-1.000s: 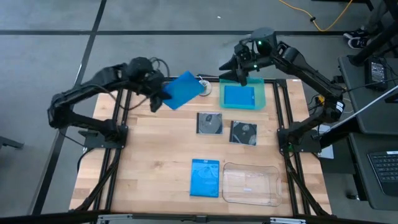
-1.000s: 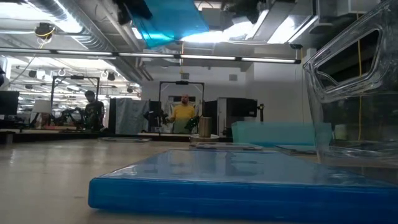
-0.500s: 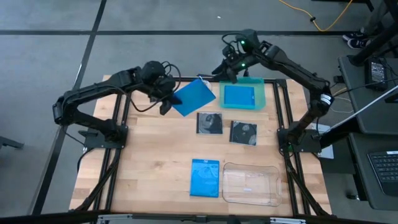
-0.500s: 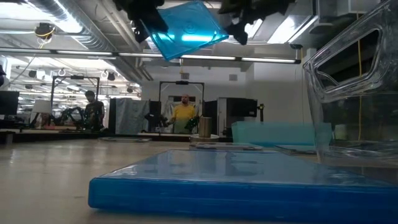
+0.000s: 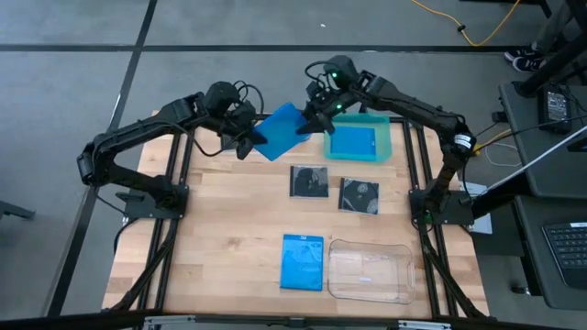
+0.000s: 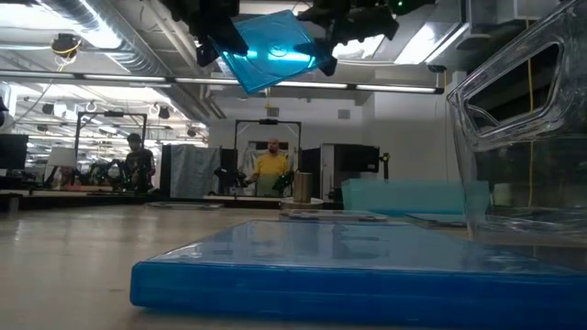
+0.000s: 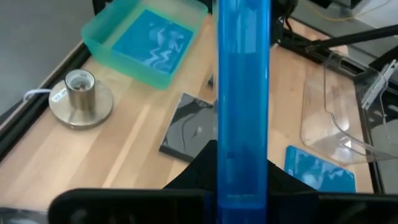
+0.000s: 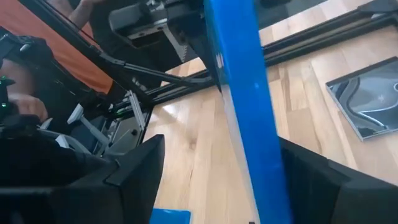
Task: Pick & place jewel cases by type
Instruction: Put the left blue CD case into the blue bin
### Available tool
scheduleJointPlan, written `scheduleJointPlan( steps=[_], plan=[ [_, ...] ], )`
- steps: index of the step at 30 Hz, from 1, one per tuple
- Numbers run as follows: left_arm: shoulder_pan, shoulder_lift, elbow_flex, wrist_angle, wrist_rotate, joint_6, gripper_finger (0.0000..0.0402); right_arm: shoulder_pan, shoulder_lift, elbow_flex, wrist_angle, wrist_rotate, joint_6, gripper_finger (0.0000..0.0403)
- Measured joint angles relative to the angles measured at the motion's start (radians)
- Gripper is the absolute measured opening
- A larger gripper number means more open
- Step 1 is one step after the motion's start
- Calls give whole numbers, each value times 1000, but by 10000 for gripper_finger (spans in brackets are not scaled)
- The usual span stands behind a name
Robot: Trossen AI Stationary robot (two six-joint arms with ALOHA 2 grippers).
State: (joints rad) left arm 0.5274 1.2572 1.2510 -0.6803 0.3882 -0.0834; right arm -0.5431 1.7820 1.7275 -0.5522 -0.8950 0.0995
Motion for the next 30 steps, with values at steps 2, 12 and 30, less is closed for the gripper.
scheduleJointPlan(
  steps=[2, 12, 30],
  plan=[
    [0, 0, 0, 19, 12, -6, 22, 5, 16, 0, -1, 1, -1, 260],
    [-1, 0, 2, -3, 53, -29, 38, 10, 26, 0, 47, 4, 1, 32],
    [79, -46, 12, -24, 166, -27, 96, -30, -4, 1, -7, 10, 52, 17]
  ],
)
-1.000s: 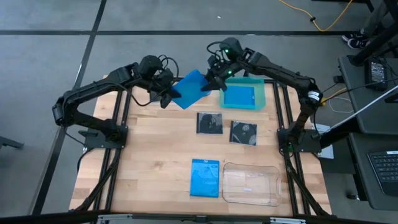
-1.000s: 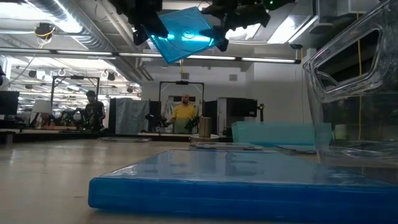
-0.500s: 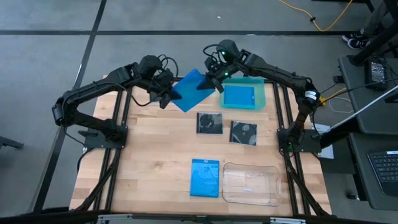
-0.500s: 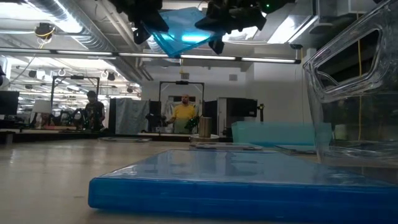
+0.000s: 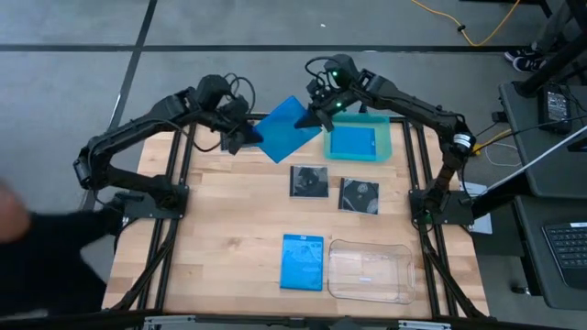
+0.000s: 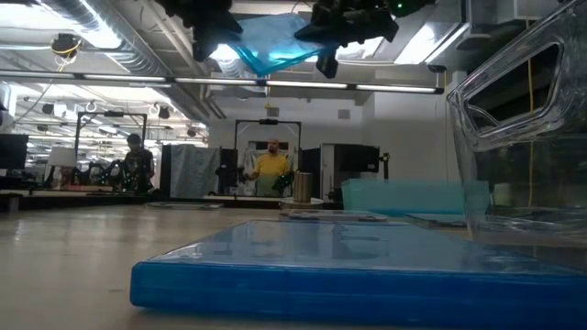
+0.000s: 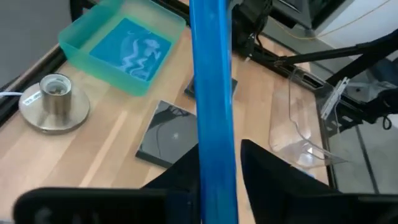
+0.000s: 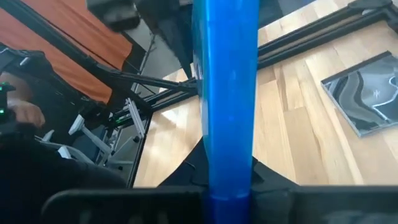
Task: Pick & place jewel cases by type
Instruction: Put the left blue CD case into the blue bin
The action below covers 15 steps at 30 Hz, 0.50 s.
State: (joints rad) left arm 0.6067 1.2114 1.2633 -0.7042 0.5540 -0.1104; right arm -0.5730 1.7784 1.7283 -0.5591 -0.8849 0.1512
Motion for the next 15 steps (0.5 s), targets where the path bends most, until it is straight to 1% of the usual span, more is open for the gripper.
scheduleJointPlan(
  steps=[3, 6, 8, 12, 15],
  plan=[
    [51, -32, 49, -56, -6, 31, 120, -25, -26, 0, -92, 16, -34, 17],
    [118, -63, 108, -126, -15, 60, 141, -62, -60, 0, -227, 88, -81, 17],
    [153, -81, 131, -153, -31, 70, 152, -94, -83, 0, -351, 149, -108, 17],
    [184, -129, 136, -177, -67, 72, 164, -183, -110, 0, -595, 277, -138, 17],
    [187, -145, 136, -207, -68, 72, 166, -260, -119, -1, -699, 322, -144, 17]
  ],
)
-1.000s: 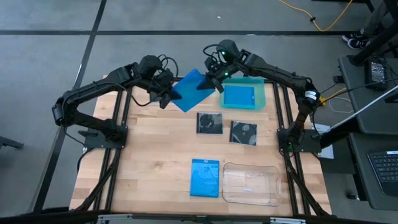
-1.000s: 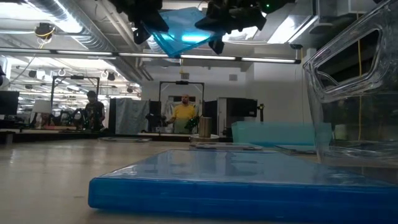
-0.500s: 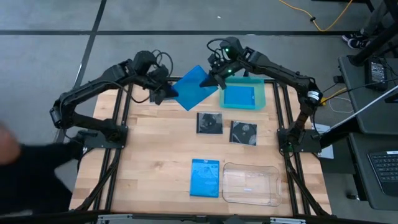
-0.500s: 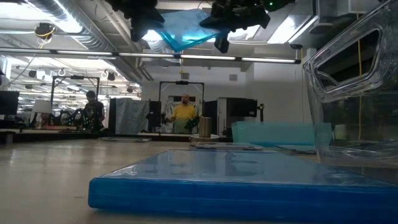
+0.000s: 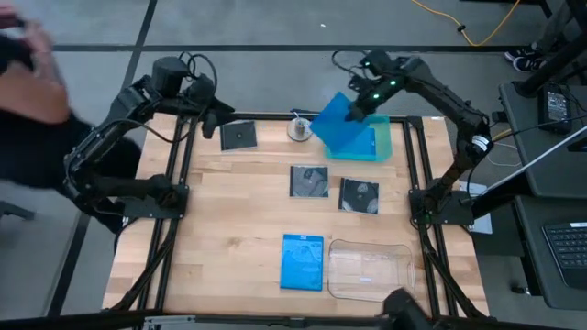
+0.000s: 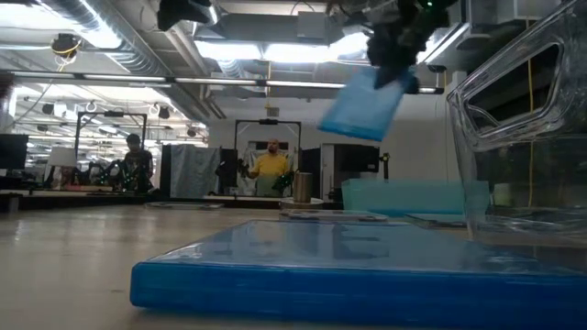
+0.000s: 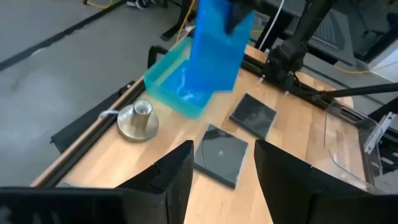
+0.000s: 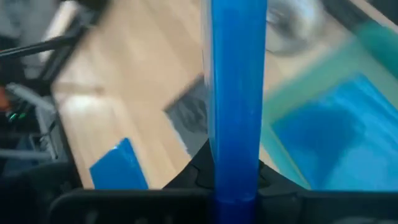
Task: Pick & place jewel cases by type
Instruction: Put the left blue CD case into the blue bin
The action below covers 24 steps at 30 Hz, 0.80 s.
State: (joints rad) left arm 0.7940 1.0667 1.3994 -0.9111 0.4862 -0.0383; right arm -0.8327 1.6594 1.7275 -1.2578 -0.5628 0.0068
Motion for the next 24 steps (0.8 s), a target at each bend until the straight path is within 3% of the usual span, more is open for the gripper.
scheduleJointPlan(
  steps=[7, 12, 19, 24],
  plan=[
    [0, -6, -1, -74, -5, 2, 162, -178, -16, -33, -14, 0, -13, 17],
    [-2, -6, -19, -82, -44, 8, 164, -279, -96, -273, 180, -42, 95, 17],
    [-2, -6, -60, -77, -56, 1, 160, -288, -212, -600, 621, -88, 368, 17],
    [-2, -5, -67, -75, -56, 0, 162, -283, -220, -732, 700, -36, 435, 17]
  ],
)
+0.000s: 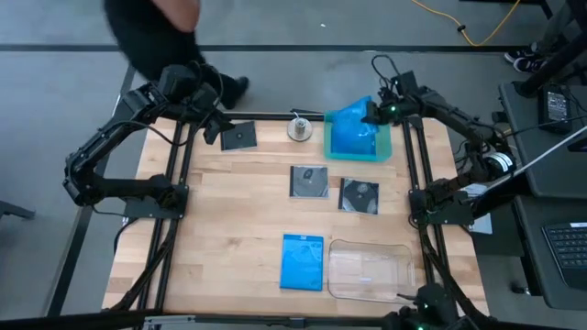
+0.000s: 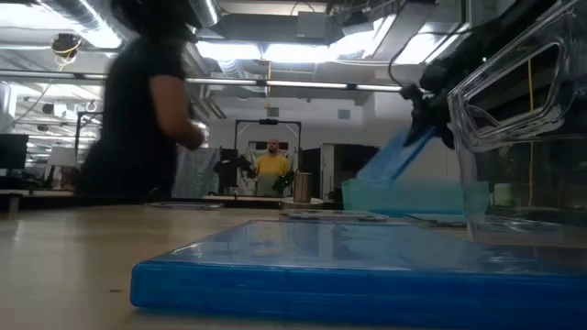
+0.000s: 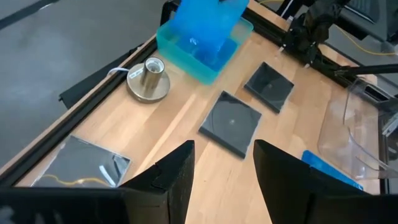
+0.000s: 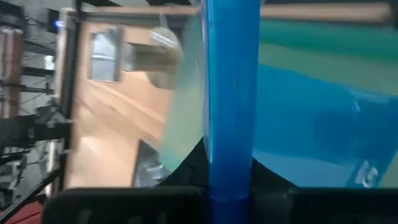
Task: Pick & place jewel cases by type
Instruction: Put the left blue CD case into the blue bin, then put the middle black CD case into the transparent bin
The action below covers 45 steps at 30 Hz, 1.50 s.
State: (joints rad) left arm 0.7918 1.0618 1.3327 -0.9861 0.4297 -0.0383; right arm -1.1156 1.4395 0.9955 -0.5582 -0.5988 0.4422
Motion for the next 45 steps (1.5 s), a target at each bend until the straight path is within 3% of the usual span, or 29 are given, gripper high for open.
scheduleJointPlan(
  steps=[6, 9, 27, 31, 39, 42, 45],
  plan=[
    [0, 0, 0, 46, -37, -3, 158, 20, 0, -80, 144, 37, 101, 17],
    [0, 0, 0, 56, -53, -3, 158, 24, 0, -88, 126, 36, 115, 25],
    [0, 0, 0, 78, -52, -2, 153, 24, 0, -69, 33, -4, 80, 158],
    [0, 0, 0, 78, -51, 0, 153, 24, 0, 30, -144, 85, -34, 166],
    [0, 0, 0, 78, -51, 8, 151, 49, -2, 434, -554, 471, -293, 167],
    [0, 0, 0, 75, -51, 2, 152, 104, -5, 535, -584, 460, -297, 167],
    [0, 1, -7, 66, -53, -2, 151, 211, -3, 540, -578, 395, -262, 167]
  ],
)
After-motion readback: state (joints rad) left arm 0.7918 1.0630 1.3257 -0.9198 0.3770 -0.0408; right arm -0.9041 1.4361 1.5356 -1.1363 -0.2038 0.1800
